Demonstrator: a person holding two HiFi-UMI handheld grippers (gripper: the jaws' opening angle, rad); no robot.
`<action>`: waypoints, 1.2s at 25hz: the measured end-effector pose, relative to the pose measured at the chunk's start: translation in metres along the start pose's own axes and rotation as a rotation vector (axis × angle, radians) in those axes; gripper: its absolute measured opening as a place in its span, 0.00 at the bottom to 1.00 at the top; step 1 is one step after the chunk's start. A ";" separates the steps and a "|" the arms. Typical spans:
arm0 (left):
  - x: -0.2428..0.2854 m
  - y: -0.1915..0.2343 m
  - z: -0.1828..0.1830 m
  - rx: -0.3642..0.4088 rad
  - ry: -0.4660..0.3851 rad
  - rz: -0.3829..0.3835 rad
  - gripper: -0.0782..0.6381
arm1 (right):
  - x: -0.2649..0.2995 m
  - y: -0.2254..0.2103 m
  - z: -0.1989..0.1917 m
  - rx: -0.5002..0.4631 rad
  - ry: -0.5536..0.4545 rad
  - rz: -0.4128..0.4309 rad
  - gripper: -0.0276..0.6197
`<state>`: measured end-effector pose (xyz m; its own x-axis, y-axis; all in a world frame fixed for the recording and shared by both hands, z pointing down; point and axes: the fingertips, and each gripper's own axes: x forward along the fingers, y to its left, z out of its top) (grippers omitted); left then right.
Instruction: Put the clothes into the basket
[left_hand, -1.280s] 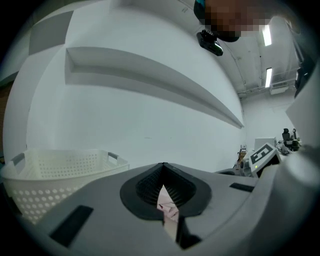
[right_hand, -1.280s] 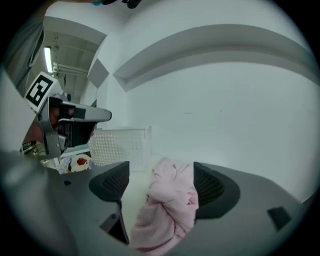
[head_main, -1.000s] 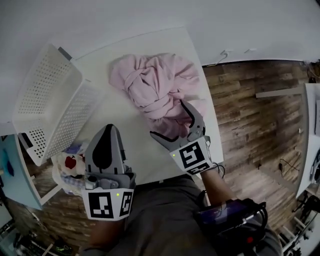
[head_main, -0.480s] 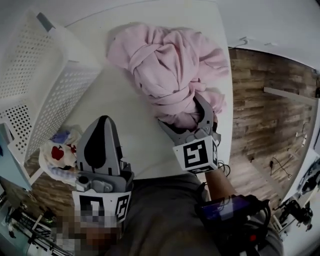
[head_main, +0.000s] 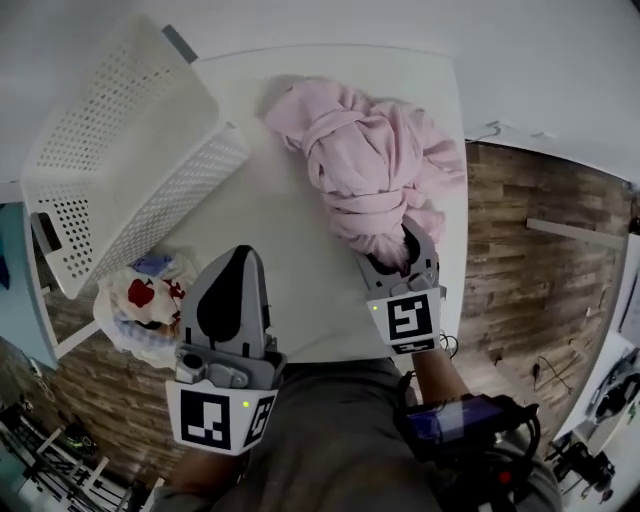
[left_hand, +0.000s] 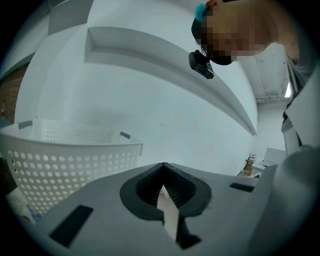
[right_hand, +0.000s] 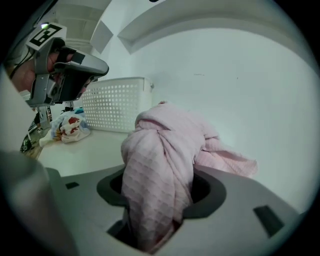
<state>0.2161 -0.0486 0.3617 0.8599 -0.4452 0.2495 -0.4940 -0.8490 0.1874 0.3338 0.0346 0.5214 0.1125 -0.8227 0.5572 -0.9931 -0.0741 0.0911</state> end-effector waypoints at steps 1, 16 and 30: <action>-0.005 0.001 0.006 0.009 -0.013 0.001 0.12 | -0.002 -0.001 0.009 -0.003 -0.021 -0.014 0.45; -0.075 0.036 0.082 0.070 -0.224 0.036 0.12 | -0.052 -0.004 0.204 -0.130 -0.340 -0.117 0.46; -0.185 0.113 0.114 0.087 -0.344 0.232 0.12 | -0.037 0.147 0.316 -0.327 -0.413 0.149 0.48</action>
<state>0.0154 -0.0946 0.2287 0.7275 -0.6836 -0.0585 -0.6793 -0.7296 0.0790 0.1731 -0.1246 0.2532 -0.1168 -0.9687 0.2193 -0.9274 0.1854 0.3248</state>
